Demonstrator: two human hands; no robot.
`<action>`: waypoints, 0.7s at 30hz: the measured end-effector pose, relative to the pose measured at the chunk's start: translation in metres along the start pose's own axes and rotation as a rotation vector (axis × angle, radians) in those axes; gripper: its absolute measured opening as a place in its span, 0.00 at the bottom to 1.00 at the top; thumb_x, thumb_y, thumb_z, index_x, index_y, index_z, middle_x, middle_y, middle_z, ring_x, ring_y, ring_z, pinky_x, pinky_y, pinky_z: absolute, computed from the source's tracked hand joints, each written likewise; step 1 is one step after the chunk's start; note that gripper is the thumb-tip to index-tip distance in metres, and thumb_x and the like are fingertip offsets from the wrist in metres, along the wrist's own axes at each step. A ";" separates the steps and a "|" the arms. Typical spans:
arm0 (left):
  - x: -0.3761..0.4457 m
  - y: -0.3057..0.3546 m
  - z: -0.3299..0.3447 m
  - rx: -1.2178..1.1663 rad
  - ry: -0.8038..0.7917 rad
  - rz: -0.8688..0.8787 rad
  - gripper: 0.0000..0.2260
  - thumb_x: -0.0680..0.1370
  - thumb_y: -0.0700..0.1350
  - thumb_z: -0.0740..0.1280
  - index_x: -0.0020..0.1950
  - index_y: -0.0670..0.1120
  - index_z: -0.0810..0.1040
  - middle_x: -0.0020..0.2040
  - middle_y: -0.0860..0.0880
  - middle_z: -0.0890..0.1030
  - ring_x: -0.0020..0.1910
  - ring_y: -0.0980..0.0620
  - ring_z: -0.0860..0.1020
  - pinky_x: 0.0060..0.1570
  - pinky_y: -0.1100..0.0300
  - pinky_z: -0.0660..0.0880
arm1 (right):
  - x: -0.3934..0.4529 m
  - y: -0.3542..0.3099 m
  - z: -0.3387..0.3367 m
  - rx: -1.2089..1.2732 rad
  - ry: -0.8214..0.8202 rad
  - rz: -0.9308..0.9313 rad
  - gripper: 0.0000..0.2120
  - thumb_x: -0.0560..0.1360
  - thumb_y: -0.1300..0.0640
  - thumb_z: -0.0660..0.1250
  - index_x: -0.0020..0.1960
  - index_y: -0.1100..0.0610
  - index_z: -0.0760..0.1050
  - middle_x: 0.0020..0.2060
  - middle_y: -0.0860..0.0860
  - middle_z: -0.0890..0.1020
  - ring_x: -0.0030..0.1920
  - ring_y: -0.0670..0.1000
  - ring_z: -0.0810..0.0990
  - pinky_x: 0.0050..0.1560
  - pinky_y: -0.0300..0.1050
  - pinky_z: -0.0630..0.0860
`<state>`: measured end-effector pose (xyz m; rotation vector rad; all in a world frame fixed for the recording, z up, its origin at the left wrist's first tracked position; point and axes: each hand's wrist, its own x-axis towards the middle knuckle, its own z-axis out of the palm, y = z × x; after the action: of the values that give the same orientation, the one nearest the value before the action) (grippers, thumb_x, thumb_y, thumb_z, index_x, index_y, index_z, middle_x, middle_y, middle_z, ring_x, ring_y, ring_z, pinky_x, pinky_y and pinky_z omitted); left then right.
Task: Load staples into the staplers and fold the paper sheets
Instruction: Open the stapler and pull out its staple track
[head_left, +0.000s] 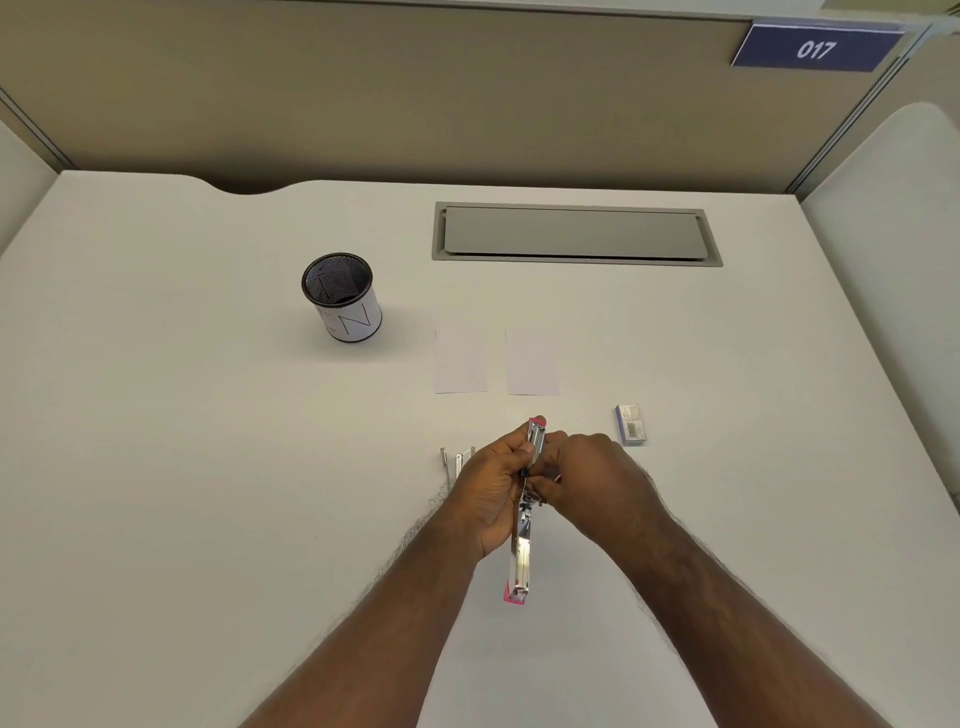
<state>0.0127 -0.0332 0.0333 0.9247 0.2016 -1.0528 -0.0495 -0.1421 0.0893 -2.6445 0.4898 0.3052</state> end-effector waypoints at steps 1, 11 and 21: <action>0.000 0.000 0.000 -0.002 0.004 -0.002 0.16 0.82 0.35 0.56 0.62 0.44 0.79 0.50 0.44 0.85 0.40 0.51 0.84 0.33 0.62 0.78 | 0.000 0.000 0.000 0.016 -0.003 0.002 0.05 0.74 0.52 0.68 0.43 0.47 0.83 0.42 0.45 0.83 0.41 0.48 0.80 0.38 0.39 0.70; -0.002 0.001 0.002 -0.046 0.000 -0.005 0.16 0.82 0.35 0.56 0.64 0.42 0.78 0.55 0.41 0.83 0.49 0.46 0.84 0.41 0.57 0.82 | -0.002 0.011 -0.003 0.194 -0.046 -0.092 0.02 0.70 0.54 0.71 0.39 0.49 0.79 0.40 0.44 0.82 0.40 0.44 0.81 0.43 0.48 0.79; -0.003 0.002 -0.001 -0.025 -0.022 0.038 0.16 0.83 0.36 0.55 0.67 0.44 0.74 0.57 0.43 0.84 0.52 0.43 0.84 0.50 0.51 0.78 | -0.007 0.026 0.003 0.375 0.071 -0.069 0.12 0.68 0.57 0.73 0.33 0.43 0.74 0.36 0.43 0.81 0.36 0.42 0.81 0.40 0.44 0.81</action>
<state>0.0135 -0.0302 0.0356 0.8908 0.1783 -1.0226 -0.0662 -0.1603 0.0793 -2.3058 0.4291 0.0867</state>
